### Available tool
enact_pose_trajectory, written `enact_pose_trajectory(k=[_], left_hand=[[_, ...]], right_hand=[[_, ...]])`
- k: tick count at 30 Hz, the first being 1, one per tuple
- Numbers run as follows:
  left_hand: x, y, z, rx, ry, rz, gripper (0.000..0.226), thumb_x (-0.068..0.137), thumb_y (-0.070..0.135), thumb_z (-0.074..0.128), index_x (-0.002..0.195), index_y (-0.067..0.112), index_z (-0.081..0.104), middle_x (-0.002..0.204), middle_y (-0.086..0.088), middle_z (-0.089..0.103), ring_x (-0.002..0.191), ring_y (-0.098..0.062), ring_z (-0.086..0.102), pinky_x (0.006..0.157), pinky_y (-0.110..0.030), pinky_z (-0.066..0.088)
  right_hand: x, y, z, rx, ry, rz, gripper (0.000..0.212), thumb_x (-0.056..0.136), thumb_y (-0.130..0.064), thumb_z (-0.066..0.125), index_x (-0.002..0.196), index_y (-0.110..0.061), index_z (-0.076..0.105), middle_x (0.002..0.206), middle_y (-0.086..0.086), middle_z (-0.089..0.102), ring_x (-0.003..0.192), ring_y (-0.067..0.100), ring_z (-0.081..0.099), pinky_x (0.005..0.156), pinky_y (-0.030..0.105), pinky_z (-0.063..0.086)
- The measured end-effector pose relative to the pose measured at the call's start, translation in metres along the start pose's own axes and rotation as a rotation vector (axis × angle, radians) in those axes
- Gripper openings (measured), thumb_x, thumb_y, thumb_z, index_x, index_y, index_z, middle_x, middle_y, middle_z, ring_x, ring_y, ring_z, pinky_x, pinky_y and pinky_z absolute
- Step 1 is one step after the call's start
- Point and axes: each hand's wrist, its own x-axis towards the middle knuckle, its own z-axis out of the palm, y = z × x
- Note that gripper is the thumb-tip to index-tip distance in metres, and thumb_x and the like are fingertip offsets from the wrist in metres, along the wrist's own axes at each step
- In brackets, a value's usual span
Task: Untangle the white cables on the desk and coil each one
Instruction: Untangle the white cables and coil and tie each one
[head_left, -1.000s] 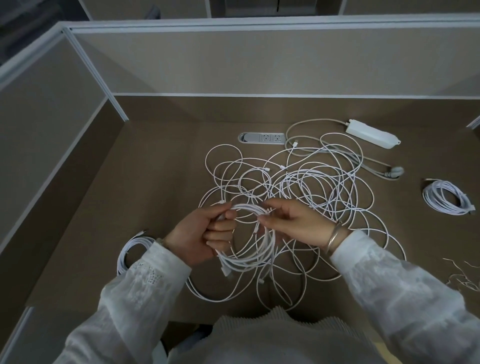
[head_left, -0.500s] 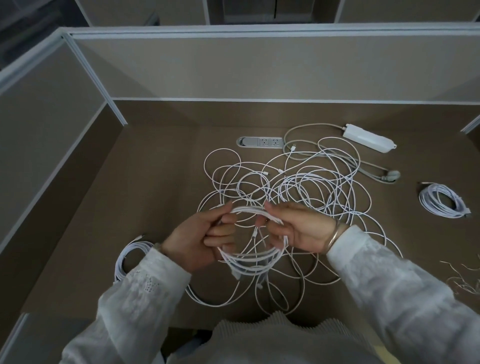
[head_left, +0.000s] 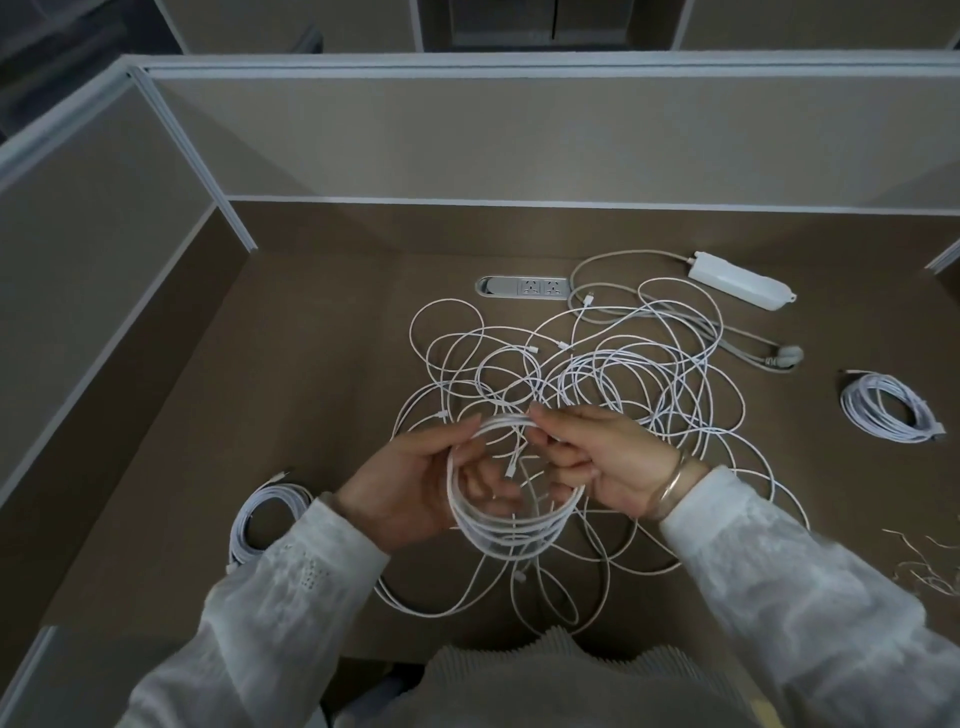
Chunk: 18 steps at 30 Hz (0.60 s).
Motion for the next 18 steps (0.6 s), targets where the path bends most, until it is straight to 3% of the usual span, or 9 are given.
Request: enact_pose_trajectory(k=[2,4,7,9,11,13,15,18], left_hand=[[0.005,-0.003,0.003,-0.096,-0.031,0.018,0.024,0.073,0.027,0.078,0.071,0.006,0.067,0.078,-0.018,0.071,0.083,-0.034,0.07,0.08,-0.045,0.055],[0.008,-0.007,0.002,-0.203,-0.063,0.046,0.034,0.069,0.03,0.084,0.078,0.0,0.07,0.085,-0.022,0.072,0.085,-0.036,0.07,0.079,-0.043,0.056],[0.011,-0.018,0.0,-0.148,0.007,0.157,0.05,0.05,0.038,0.093,0.079,0.001,0.074,0.093,-0.02,0.072,0.091,-0.033,0.07,0.079,-0.04,0.057],[0.015,-0.027,0.008,-0.092,0.002,0.235,0.041,0.058,0.038,0.09,0.08,0.007,0.075,0.102,-0.017,0.072,0.098,-0.031,0.068,0.085,-0.041,0.055],[0.019,-0.032,0.016,-0.055,0.115,0.305,0.034,0.073,0.045,0.077,0.065,0.012,0.07,0.083,-0.009,0.072,0.081,-0.025,0.069,0.079,-0.039,0.056],[0.022,-0.028,0.017,-0.113,0.279,0.311,0.048,0.084,0.051,0.058,0.053,0.015,0.048,0.049,0.001,0.048,0.048,-0.014,0.053,0.057,-0.029,0.053],[0.021,-0.02,0.012,-0.177,0.339,0.283,0.054,0.087,0.06,0.047,0.056,0.02,0.028,0.042,0.006,0.023,0.033,-0.007,0.026,0.038,-0.021,0.036],[0.017,-0.013,0.003,-0.154,0.299,0.161,0.059,0.09,0.068,0.033,0.056,0.019,0.034,0.038,0.007,0.018,0.027,-0.005,0.016,0.033,-0.017,0.02]], right_hand=[[0.002,-0.002,0.002,0.065,0.073,-0.042,0.028,0.081,-0.035,0.057,0.071,-0.01,0.05,0.045,-0.006,0.024,0.035,0.008,0.02,0.041,0.021,0.036],[0.005,-0.002,0.003,0.141,0.156,-0.101,0.028,0.085,-0.035,0.055,0.071,-0.011,0.049,0.046,-0.006,0.025,0.036,0.008,0.02,0.039,0.02,0.035],[0.01,0.005,0.005,0.235,0.334,-0.15,0.031,0.093,-0.034,0.051,0.071,-0.012,0.047,0.045,-0.005,0.024,0.034,0.008,0.021,0.037,0.02,0.032],[0.013,0.013,0.013,0.282,0.446,-0.156,0.032,0.095,-0.033,0.05,0.071,-0.013,0.046,0.039,-0.006,0.028,0.03,0.007,0.027,0.036,0.02,0.032],[0.014,0.023,0.022,0.301,0.525,-0.175,0.033,0.098,-0.031,0.047,0.07,-0.012,0.046,0.036,-0.008,0.034,0.029,0.007,0.033,0.037,0.019,0.035],[0.015,0.029,0.028,0.316,0.501,-0.209,0.032,0.099,-0.028,0.045,0.072,-0.011,0.045,0.04,-0.008,0.036,0.033,0.007,0.032,0.039,0.019,0.036],[0.012,0.03,0.028,0.301,0.408,-0.195,0.029,0.098,-0.026,0.046,0.075,-0.008,0.046,0.045,-0.004,0.039,0.038,0.01,0.035,0.041,0.021,0.036],[0.005,0.026,0.023,0.221,0.249,-0.064,0.036,0.098,-0.032,0.043,0.08,-0.004,0.055,0.047,0.003,0.04,0.04,0.018,0.043,0.044,0.025,0.043]])
